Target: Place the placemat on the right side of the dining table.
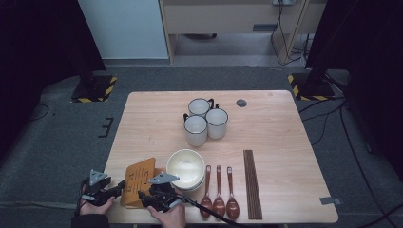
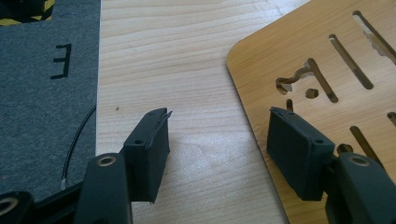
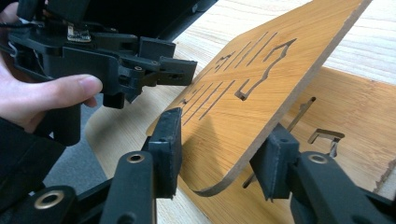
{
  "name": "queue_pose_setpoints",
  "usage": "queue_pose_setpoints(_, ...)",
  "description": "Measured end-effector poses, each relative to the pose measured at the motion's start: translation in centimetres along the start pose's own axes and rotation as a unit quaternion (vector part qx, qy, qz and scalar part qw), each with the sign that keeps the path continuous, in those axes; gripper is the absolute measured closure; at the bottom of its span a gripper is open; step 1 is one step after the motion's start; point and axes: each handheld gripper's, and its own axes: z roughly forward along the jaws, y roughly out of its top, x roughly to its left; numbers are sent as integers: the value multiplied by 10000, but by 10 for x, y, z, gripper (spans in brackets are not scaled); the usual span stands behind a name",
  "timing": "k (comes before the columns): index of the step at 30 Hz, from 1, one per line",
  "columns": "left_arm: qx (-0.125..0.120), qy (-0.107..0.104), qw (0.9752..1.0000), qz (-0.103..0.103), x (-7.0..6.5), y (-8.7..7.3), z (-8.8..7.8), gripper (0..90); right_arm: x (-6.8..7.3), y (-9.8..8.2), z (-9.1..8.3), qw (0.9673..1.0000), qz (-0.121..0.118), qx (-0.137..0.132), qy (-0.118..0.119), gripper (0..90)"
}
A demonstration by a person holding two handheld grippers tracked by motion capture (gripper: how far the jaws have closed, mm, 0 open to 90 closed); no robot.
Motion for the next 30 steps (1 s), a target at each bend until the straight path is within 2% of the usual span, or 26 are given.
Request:
queue_pose_setpoints(4, -97, -80, 9999, -18, 0, 2, -2, 353, 0, 2, -2, 9999, 87, -53, 137, 641)
queue_pose_setpoints(7, -281, -141, 9994, -145, 2, 4, -8, 334, 1, 2, -5, 9996, 103, -70, 237, 690)
queue_pose_setpoints(19, -649, -114, 9971, -373, 9, 9, -24, 278, 3, 1, -11, 9973, 263, -4, 679, 807)
queue_pose_setpoints(28, -921, -143, 9945, -488, 13, 13, -39, 250, 4, 1, -13, 9956, 452, -70, 817, 868)
queue_pose_setpoints(30, -942, -156, 9941, -517, 14, 13, -40, 251, 5, 1, -14, 9957, 407, -112, 830, 869)
